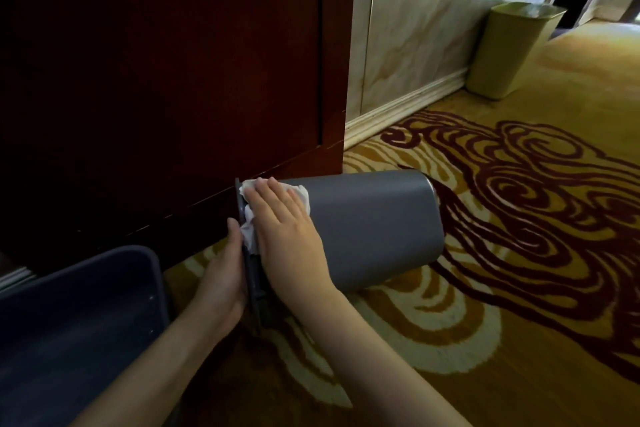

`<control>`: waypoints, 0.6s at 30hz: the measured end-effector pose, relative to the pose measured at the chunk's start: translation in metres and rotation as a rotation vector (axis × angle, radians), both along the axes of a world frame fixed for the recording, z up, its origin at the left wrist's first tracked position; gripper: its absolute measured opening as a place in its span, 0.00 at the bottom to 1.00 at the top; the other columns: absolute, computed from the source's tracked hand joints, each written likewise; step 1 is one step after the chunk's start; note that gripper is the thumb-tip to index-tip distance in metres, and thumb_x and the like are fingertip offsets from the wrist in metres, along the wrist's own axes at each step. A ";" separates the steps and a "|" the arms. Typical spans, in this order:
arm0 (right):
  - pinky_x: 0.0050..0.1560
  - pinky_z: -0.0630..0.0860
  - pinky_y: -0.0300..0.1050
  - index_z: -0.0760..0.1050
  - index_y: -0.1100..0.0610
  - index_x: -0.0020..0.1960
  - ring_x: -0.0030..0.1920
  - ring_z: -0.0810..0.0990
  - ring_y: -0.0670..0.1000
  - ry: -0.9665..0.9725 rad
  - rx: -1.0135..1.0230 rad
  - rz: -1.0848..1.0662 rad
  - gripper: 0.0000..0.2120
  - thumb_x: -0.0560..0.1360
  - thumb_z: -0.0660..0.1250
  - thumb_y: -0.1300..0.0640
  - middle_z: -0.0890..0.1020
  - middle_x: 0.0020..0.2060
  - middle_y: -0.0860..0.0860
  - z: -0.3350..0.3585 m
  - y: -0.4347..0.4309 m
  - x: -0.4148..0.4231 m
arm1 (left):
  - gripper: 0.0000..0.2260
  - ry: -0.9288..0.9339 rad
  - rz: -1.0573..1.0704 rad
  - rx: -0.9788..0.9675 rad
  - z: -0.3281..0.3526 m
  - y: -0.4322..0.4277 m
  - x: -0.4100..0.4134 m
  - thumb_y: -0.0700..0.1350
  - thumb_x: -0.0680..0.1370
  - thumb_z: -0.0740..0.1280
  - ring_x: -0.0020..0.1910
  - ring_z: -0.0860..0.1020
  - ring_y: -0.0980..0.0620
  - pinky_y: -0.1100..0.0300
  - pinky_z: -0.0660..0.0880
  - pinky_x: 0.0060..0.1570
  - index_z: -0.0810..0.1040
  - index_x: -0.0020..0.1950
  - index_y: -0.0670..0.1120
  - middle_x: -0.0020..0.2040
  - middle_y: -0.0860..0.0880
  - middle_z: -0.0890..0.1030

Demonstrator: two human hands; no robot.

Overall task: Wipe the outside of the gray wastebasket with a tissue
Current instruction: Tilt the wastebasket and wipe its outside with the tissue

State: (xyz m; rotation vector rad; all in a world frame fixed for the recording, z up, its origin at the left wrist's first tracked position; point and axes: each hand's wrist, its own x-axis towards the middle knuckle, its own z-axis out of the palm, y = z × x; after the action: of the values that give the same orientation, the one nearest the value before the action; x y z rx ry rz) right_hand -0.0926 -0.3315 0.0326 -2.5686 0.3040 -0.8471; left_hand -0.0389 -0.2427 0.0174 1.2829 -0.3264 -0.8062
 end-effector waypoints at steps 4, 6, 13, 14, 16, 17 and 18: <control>0.74 0.53 0.47 0.67 0.59 0.70 0.73 0.62 0.51 -0.105 -0.089 -0.029 0.22 0.76 0.62 0.62 0.70 0.70 0.55 -0.018 -0.004 -0.015 | 0.21 -0.027 -0.077 -0.014 0.021 -0.002 0.011 0.65 0.71 0.59 0.55 0.81 0.54 0.56 0.77 0.49 0.79 0.56 0.55 0.54 0.51 0.84; 0.74 0.55 0.47 0.66 0.59 0.70 0.73 0.61 0.50 -0.130 -0.140 -0.008 0.23 0.76 0.63 0.62 0.69 0.70 0.55 -0.027 -0.004 -0.022 | 0.20 -0.001 0.005 0.070 0.037 -0.013 0.017 0.60 0.75 0.59 0.50 0.83 0.51 0.54 0.75 0.50 0.81 0.52 0.46 0.49 0.45 0.86; 0.74 0.55 0.48 0.61 0.55 0.72 0.74 0.58 0.47 -0.120 -0.025 -0.277 0.25 0.77 0.59 0.60 0.65 0.72 0.51 -0.055 -0.046 -0.062 | 0.11 -0.008 0.270 0.304 0.052 -0.038 0.016 0.43 0.80 0.59 0.28 0.79 0.50 0.59 0.74 0.25 0.73 0.37 0.43 0.29 0.46 0.80; 0.74 0.55 0.49 0.61 0.54 0.72 0.74 0.58 0.47 -0.129 0.011 -0.358 0.24 0.77 0.58 0.59 0.65 0.72 0.51 -0.058 -0.058 -0.070 | 0.11 -0.012 0.286 0.322 0.051 -0.039 0.015 0.43 0.79 0.59 0.30 0.77 0.50 0.59 0.72 0.27 0.73 0.37 0.43 0.33 0.46 0.79; 0.74 0.57 0.51 0.63 0.57 0.72 0.74 0.59 0.48 -0.149 0.036 -0.487 0.22 0.78 0.56 0.60 0.66 0.72 0.52 -0.065 -0.076 -0.084 | 0.11 -0.021 0.301 0.347 0.048 -0.039 0.012 0.44 0.79 0.60 0.32 0.76 0.51 0.60 0.71 0.27 0.73 0.37 0.44 0.35 0.46 0.77; 0.73 0.58 0.53 0.63 0.58 0.72 0.74 0.59 0.49 -0.160 0.044 -0.545 0.21 0.79 0.56 0.62 0.66 0.71 0.53 -0.070 -0.083 -0.089 | 0.11 -0.028 0.298 0.360 0.046 -0.038 0.010 0.44 0.79 0.60 0.33 0.76 0.51 0.61 0.72 0.25 0.73 0.38 0.44 0.36 0.46 0.78; 0.73 0.58 0.53 0.63 0.60 0.72 0.74 0.60 0.50 -0.171 0.058 -0.603 0.21 0.79 0.56 0.63 0.66 0.71 0.54 -0.074 -0.088 -0.094 | 0.11 -0.029 0.293 0.371 0.045 -0.037 0.008 0.45 0.79 0.60 0.33 0.77 0.51 0.61 0.72 0.24 0.74 0.38 0.44 0.36 0.46 0.78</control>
State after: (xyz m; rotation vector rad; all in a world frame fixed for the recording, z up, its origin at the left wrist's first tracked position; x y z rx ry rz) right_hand -0.1866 -0.4195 -0.0411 -2.3466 1.0630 -1.2284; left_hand -0.0308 -0.2802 0.0627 1.6456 -0.0063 -0.6138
